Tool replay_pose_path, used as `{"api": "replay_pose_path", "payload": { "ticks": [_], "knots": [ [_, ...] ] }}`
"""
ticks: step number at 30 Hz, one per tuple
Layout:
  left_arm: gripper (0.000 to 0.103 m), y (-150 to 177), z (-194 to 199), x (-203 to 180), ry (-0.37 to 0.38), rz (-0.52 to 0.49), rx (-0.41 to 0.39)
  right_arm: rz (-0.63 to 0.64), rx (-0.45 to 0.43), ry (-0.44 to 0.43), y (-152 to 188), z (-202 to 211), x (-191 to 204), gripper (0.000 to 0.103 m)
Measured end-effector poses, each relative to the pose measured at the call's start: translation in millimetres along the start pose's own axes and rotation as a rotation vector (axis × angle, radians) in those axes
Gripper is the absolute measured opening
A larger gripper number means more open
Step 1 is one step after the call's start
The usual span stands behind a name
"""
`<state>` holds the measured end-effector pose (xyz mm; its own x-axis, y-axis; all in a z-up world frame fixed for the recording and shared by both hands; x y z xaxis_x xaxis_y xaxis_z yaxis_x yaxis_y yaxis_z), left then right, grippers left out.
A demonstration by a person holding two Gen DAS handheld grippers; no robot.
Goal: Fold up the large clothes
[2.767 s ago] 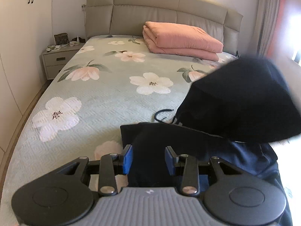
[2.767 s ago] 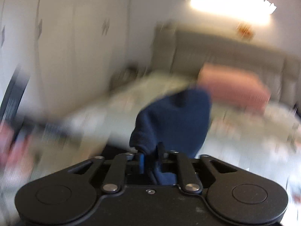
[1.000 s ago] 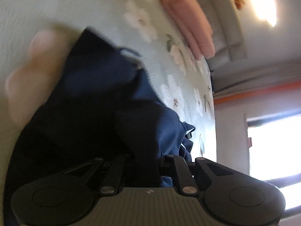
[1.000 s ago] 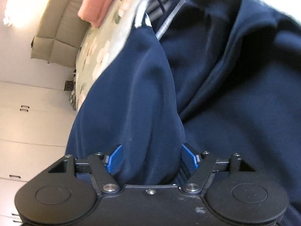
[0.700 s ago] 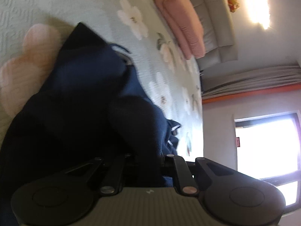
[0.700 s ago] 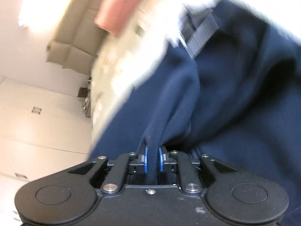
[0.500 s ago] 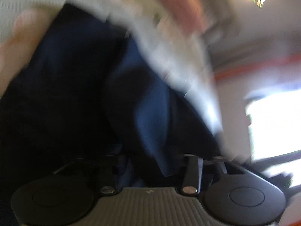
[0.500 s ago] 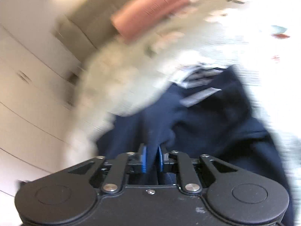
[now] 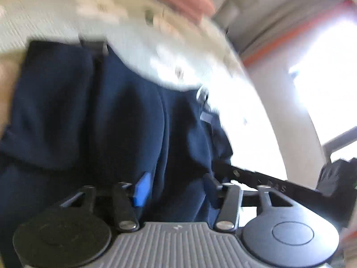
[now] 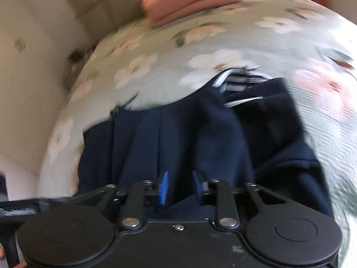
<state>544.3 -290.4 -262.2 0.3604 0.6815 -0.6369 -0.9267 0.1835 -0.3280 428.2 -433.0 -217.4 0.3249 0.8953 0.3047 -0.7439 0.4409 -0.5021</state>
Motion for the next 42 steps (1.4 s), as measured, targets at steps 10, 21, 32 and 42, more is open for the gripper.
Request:
{"api": "replay_pose_path", "payload": {
  "ticks": [10, 21, 32, 42],
  "knots": [
    [0.009, 37.3, 10.5, 63.3, -0.045, 0.174, 0.022, -0.026, 0.085, -0.098, 57.3, 8.5, -45.3, 0.020],
    [0.004, 73.2, -37.0, 59.4, -0.121, 0.143, 0.058, 0.112, 0.181, -0.131, 110.5, -58.4, 4.8, 0.018],
    [0.010, 120.5, 68.2, 76.8, -0.162, 0.163, 0.068, -0.158, 0.178, -0.149, 134.5, 32.2, -46.1, 0.037],
    [0.015, 202.2, 119.7, 118.7, -0.259, 0.239, 0.218, -0.211, 0.259, 0.037, 203.0, 83.6, -91.1, 0.041]
  ]
}}
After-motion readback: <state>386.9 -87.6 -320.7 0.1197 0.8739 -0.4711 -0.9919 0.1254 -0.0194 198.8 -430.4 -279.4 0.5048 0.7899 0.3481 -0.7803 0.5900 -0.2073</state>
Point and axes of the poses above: each gripper's, at about its wrist camera, not at the fingertips, and z roughly against the way its jaws point, x to its left, y to its underside, the point moved 10 cm from there along -z, roughly the way its jaws point
